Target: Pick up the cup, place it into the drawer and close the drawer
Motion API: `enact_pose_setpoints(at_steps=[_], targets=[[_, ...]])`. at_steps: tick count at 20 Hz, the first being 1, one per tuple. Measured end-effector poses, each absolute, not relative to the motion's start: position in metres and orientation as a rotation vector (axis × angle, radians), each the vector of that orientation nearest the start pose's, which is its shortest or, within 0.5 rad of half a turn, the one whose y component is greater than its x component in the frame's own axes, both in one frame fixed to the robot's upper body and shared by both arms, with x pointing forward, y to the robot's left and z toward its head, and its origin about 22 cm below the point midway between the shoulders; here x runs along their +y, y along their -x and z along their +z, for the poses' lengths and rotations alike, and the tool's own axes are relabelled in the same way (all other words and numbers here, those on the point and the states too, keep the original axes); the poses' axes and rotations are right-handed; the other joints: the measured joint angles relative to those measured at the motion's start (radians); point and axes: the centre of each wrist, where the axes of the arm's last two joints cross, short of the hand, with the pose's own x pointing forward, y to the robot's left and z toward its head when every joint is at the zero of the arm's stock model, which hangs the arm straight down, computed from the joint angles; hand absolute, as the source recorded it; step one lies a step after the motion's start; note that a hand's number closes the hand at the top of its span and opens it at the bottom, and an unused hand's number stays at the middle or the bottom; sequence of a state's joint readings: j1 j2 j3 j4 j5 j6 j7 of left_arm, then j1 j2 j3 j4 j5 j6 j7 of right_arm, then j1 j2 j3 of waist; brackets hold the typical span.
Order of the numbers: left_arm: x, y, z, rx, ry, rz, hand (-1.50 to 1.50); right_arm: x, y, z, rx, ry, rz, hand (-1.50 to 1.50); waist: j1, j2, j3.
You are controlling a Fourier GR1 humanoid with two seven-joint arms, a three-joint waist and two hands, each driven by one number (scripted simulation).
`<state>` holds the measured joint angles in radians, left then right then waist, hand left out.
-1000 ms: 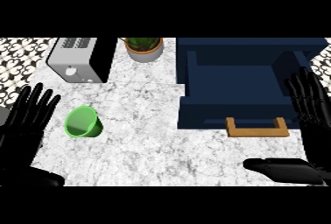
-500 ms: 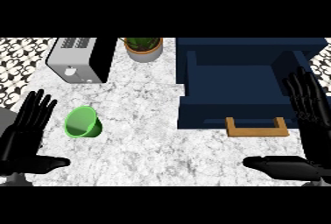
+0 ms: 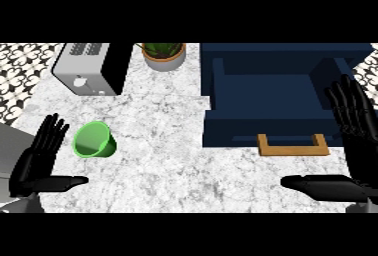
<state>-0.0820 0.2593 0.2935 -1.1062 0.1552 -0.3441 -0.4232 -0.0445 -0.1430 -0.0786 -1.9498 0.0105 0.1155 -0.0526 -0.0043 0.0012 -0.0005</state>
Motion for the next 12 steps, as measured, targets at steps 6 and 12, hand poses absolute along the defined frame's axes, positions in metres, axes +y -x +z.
enact_pose_setpoints(at_steps=[6,12], targets=[[0.382,-0.243,-0.091,-1.662,0.004,0.051,-1.5,-0.261,-0.23,0.116,-2.031,0.081,0.235,-1.5,-0.004,0.001,-0.001],[0.394,-0.246,-0.11,-1.657,-0.018,0.075,-1.5,-0.264,-0.232,0.113,-2.032,0.068,0.24,-1.5,-0.007,0.002,-0.001]])
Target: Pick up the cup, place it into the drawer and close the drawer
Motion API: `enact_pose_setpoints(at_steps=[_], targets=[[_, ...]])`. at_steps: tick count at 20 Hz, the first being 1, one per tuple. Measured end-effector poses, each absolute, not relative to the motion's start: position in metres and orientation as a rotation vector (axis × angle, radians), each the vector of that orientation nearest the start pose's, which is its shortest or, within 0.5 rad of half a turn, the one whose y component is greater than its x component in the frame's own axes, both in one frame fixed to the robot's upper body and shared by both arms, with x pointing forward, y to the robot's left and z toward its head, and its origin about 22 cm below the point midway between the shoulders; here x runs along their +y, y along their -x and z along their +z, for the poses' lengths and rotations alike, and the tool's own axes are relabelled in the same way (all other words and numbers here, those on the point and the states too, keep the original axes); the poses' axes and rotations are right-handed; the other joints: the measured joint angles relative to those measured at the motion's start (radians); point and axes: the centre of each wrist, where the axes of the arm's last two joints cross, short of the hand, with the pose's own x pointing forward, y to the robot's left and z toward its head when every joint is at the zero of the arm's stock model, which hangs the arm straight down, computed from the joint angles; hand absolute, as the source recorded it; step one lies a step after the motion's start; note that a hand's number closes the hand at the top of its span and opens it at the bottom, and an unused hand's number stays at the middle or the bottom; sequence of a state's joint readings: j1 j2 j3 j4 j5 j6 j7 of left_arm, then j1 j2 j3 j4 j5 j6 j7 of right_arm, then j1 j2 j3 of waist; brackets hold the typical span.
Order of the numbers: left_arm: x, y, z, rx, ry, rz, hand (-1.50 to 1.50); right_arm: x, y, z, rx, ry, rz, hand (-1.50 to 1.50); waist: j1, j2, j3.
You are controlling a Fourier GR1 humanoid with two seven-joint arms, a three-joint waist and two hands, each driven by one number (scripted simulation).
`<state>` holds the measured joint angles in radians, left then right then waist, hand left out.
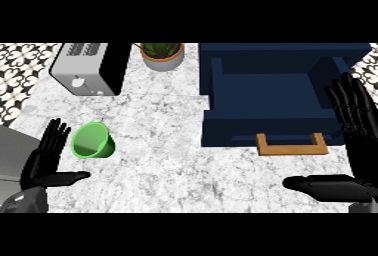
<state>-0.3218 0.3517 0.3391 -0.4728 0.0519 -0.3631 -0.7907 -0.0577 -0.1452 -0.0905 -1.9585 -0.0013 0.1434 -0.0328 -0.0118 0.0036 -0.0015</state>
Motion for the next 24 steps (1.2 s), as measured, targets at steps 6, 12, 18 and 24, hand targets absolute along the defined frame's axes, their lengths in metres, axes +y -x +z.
enact_pose_setpoints(at_steps=[6,12,18,24], targets=[[0.396,-0.234,-0.126,-1.631,-0.059,0.09,-1.5,-0.258,-0.238,0.11,-2.036,0.056,0.247,-1.5,-0.006,0.004,-0.002],[0.39,-0.242,-0.127,-1.64,-0.064,0.078,-1.5,-0.259,-0.24,0.115,-2.033,0.053,0.256,-1.5,-0.009,0.005,-0.002],[0.379,-0.244,-0.132,-1.646,-0.052,0.069,-1.5,-0.258,-0.233,0.114,-2.036,0.04,0.25,-1.5,-0.016,0.006,-0.003],[0.37,-0.252,-0.132,-1.657,-0.025,0.083,-1.5,-0.258,-0.232,0.113,-2.036,0.032,0.252,-1.5,-0.018,0.008,-0.003]])
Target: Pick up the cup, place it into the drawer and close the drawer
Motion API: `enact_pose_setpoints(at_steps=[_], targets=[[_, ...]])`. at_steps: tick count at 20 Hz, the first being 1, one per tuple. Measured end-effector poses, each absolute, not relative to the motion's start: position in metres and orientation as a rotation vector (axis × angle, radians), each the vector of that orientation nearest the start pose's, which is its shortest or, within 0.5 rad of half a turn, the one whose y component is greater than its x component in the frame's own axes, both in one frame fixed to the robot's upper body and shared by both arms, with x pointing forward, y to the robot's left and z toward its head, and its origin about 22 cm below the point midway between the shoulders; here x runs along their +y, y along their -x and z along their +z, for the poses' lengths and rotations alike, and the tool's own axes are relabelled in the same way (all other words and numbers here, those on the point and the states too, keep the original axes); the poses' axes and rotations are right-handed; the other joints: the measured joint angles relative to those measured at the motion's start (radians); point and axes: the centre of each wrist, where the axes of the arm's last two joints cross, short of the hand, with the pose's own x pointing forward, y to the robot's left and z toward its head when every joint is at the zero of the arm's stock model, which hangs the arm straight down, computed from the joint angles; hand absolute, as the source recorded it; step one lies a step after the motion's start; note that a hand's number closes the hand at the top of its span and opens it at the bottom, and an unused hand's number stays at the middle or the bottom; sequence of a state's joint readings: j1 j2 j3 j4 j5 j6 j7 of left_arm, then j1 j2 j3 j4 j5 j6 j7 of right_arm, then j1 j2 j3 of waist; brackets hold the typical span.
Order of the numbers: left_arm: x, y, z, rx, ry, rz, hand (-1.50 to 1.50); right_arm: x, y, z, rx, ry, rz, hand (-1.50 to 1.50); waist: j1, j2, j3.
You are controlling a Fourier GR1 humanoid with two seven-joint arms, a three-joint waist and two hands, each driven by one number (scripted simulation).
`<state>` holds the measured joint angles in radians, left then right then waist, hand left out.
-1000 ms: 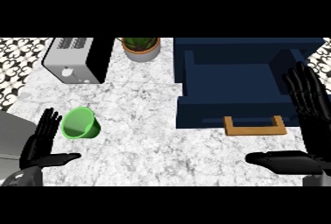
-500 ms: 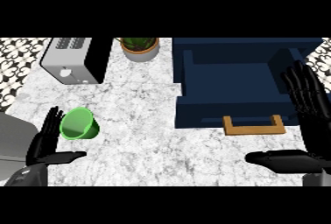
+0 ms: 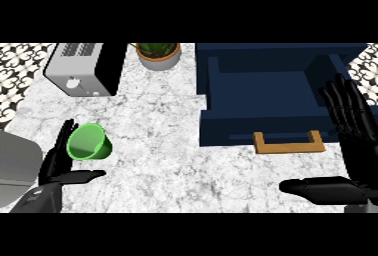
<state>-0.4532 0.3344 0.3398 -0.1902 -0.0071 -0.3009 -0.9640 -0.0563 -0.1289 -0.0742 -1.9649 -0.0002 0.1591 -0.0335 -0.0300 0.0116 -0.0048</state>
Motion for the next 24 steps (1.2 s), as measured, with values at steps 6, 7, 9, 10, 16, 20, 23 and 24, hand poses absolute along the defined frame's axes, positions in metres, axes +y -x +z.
enact_pose_setpoints(at_steps=[6,7,9,10,16,20,23,24], targets=[[0.363,-0.263,-0.127,-1.671,0.036,0.101,-1.5,-0.262,-0.237,0.112,-2.027,0.024,0.254,-1.5,-0.001,0.002,0.0],[0.358,-0.267,-0.126,-1.677,0.052,0.1,-1.5,-0.263,-0.238,0.114,-2.028,0.027,0.251,-1.5,-0.002,0.002,0.0],[0.359,-0.266,-0.127,-1.675,0.074,0.101,-1.5,-0.262,-0.24,0.114,-2.026,0.023,0.248,-1.5,-0.001,0.002,-0.001],[0.357,-0.264,-0.129,-1.672,0.086,0.103,-1.5,-0.261,-0.238,0.112,-2.025,0.017,0.248,-1.5,-0.002,0.002,-0.001],[0.343,-0.274,-0.127,-1.683,0.184,0.119,1.5,-0.255,-0.241,0.108,-2.016,0.012,0.252,-1.5,-0.002,0.003,-0.001],[0.337,-0.276,-0.128,-1.674,0.262,0.129,1.5,-0.257,-0.243,0.11,-2.013,0.018,0.254,-1.5,0.0,0.002,-0.001],[0.328,-0.284,-0.125,-1.689,0.31,0.152,1.5,-0.257,-0.243,0.112,-2.012,0.023,0.258,-1.5,-0.001,0.001,-0.001],[0.329,-0.283,-0.125,-1.692,0.315,0.153,1.5,-0.258,-0.243,0.11,-2.01,0.027,0.256,-1.5,0.0,0.001,-0.001]])
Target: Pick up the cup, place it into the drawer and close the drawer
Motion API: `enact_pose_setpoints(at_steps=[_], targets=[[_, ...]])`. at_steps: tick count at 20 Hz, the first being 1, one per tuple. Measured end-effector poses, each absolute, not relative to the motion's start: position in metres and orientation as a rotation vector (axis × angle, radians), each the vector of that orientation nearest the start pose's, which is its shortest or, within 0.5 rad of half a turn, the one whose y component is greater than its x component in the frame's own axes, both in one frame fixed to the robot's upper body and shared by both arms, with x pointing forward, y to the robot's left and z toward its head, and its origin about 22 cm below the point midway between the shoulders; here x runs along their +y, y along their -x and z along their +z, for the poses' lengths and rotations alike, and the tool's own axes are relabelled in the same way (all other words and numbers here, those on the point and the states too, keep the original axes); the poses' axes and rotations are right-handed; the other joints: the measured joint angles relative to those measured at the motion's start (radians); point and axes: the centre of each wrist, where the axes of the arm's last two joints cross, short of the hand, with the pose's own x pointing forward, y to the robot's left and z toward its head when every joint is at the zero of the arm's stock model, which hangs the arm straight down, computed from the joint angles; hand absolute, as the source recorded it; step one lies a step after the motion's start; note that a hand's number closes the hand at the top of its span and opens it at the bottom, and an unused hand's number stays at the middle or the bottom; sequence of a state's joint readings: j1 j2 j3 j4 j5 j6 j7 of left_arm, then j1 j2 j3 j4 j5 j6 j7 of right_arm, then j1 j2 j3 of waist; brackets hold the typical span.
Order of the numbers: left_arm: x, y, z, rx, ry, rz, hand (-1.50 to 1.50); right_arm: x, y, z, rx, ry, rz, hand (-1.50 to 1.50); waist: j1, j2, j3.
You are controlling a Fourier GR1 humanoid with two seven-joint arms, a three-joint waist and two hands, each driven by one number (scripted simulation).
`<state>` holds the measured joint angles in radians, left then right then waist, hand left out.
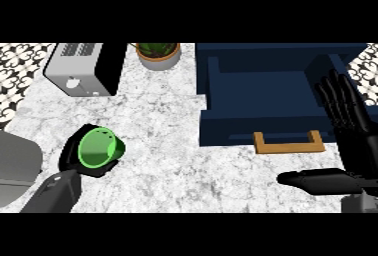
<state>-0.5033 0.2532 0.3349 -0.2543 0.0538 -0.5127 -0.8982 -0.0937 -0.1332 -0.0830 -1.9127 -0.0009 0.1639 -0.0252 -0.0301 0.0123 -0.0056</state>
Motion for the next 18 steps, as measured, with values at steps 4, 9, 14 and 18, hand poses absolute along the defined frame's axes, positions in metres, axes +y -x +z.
enact_pose_setpoints(at_steps=[4,9,14,18], targets=[[0.327,-0.289,-0.12,-1.756,0.29,0.195,1.5,-0.263,-0.244,0.109,-2.014,0.033,0.26,-1.5,0.002,0.0,0.001],[0.32,-0.285,-0.126,-1.826,0.186,0.306,1.5,-0.269,-0.243,0.108,-2.015,0.042,0.262,-1.5,0.007,-0.003,0.002],[0.314,-0.295,-0.118,-1.896,0.168,0.329,1.5,-0.272,-0.241,0.11,-2.01,0.048,0.257,-1.5,0.014,-0.007,0.003],[0.309,-0.313,-0.1,-1.963,0.201,0.297,1.5,-0.277,-0.242,0.114,-2.008,0.065,0.248,-1.5,0.023,-0.011,0.004]])
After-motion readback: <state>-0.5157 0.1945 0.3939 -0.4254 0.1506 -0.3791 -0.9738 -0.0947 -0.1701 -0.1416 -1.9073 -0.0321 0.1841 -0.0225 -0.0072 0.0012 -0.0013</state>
